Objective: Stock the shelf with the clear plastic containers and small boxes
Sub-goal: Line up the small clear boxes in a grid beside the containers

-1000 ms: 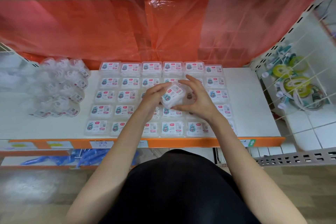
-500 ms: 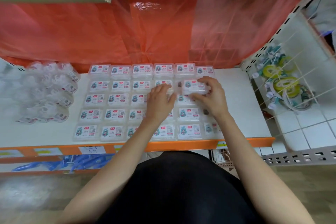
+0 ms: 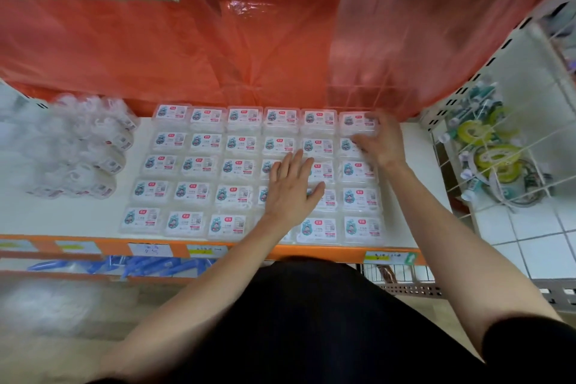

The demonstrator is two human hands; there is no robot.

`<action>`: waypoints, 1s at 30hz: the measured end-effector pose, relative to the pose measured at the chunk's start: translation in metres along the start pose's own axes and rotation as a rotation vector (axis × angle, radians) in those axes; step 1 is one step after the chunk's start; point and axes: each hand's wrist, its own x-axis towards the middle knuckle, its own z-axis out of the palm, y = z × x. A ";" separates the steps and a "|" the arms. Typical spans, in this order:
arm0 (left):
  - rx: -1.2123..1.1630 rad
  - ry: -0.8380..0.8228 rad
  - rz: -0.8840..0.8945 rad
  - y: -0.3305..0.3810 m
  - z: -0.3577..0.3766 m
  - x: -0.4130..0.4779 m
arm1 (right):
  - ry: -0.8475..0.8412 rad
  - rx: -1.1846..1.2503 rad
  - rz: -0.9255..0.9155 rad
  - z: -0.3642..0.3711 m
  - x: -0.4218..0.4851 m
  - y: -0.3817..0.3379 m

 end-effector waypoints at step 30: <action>-0.220 0.110 -0.125 -0.031 -0.052 -0.002 | -0.065 -0.058 -0.292 0.040 -0.066 -0.073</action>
